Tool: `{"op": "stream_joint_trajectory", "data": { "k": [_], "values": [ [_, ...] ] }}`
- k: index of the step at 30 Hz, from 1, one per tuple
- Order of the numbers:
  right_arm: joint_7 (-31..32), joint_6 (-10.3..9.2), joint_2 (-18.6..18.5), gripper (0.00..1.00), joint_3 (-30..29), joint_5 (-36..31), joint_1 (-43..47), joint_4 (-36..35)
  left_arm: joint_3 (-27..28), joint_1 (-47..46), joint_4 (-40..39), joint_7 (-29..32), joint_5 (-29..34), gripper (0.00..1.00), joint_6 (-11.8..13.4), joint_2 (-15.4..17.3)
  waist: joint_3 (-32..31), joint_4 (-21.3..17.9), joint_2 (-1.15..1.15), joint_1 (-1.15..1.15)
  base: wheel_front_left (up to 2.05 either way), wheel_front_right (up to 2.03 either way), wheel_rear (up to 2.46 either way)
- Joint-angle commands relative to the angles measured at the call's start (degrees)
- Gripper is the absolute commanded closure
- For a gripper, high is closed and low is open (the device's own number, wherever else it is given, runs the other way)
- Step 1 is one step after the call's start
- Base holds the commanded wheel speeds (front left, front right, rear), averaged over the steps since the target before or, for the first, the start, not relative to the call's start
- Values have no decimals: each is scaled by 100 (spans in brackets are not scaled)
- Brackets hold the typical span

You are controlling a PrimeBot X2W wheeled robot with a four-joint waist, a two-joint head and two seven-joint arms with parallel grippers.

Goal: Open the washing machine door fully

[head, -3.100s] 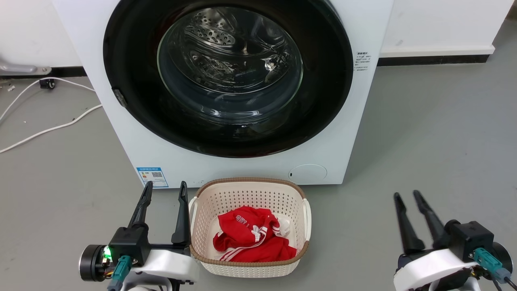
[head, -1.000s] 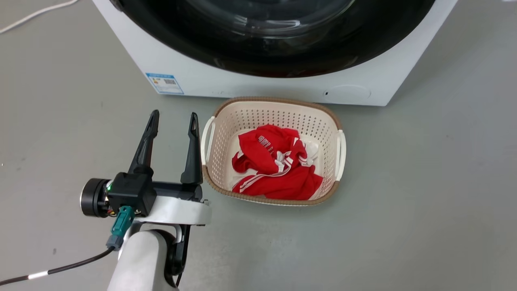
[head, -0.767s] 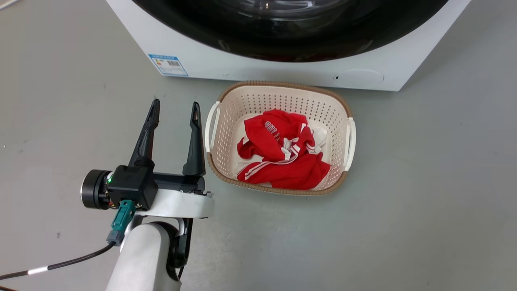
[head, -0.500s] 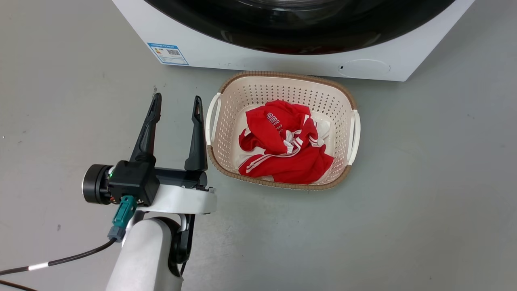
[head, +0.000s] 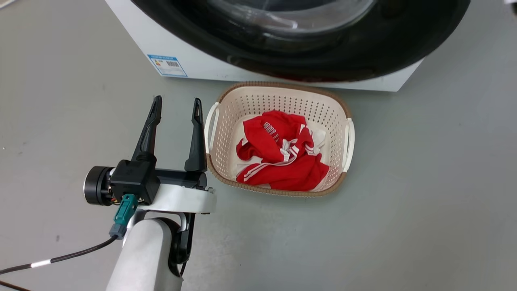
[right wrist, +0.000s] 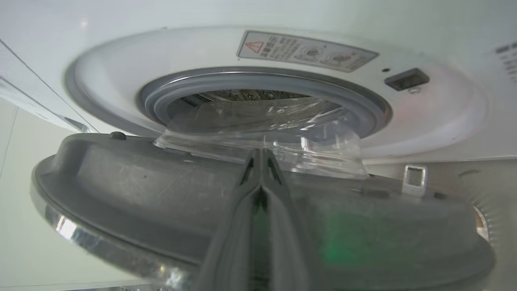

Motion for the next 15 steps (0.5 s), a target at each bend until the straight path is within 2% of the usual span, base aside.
{"op": "stream_joint_trajectory", "data": {
  "k": [1,8,15],
  "values": [
    [103,1,95,100,21,42,157,-77,11,62,16,-14,13,0,-6,-2,-98,-23,0,0,0,0,0],
    [604,1,168,100,77,156,890,-614,107,272,149,-14,82,0,-80,-2,-623,-103,0,0,0,0,0],
    [999,1,423,100,224,253,1679,-1110,238,569,260,-14,141,0,-174,-2,-1166,-227,0,0,0,0,0]
  ]
}}
